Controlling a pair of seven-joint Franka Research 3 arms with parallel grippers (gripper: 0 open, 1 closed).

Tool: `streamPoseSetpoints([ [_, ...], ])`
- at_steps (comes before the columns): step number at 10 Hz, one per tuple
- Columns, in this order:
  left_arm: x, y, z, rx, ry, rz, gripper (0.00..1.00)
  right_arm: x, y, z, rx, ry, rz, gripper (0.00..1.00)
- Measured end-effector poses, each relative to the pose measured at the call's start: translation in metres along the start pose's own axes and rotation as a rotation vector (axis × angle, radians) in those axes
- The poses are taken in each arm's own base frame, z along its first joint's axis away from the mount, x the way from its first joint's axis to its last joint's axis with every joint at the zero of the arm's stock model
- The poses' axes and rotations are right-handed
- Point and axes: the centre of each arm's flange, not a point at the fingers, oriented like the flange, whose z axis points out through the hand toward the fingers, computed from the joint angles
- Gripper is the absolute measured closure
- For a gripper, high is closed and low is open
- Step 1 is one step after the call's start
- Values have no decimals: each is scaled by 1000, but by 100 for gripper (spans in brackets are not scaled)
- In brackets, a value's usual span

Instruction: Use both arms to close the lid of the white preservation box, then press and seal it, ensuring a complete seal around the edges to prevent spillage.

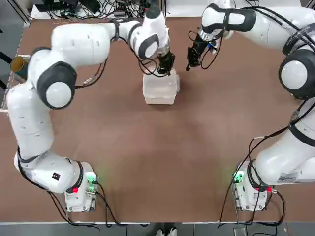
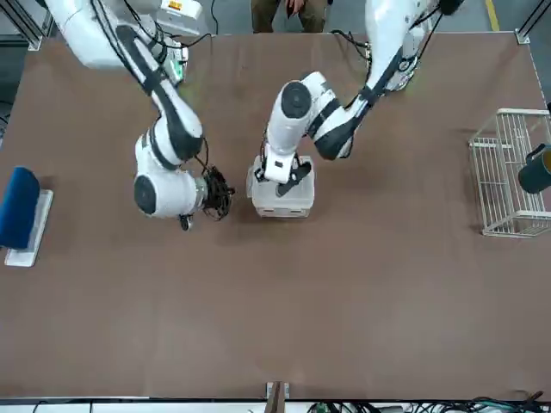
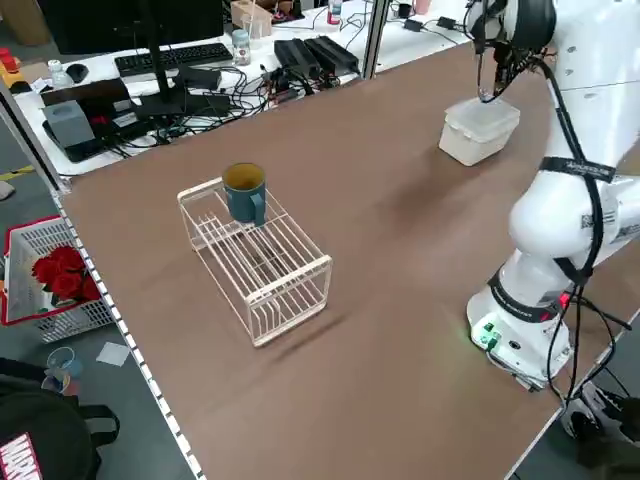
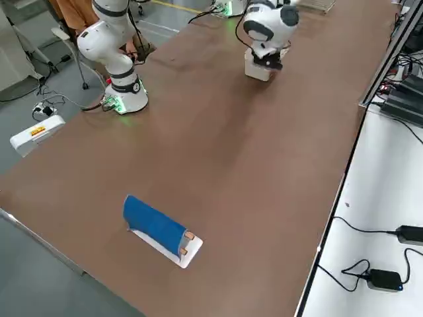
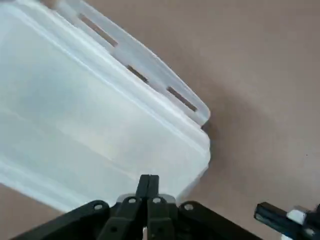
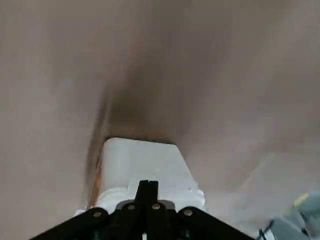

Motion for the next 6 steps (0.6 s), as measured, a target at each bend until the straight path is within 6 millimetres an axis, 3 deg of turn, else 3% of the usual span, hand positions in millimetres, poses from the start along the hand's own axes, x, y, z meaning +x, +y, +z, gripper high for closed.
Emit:
streamPoseSetpoints([
  [2, 5, 5, 11, 2, 1, -7, 99, 31, 9, 6, 22, -125, 13, 99],
  [6, -3, 5, 18, 11, 31, 10, 99, 43, 24, 44, 73, -209, 33, 99],
])
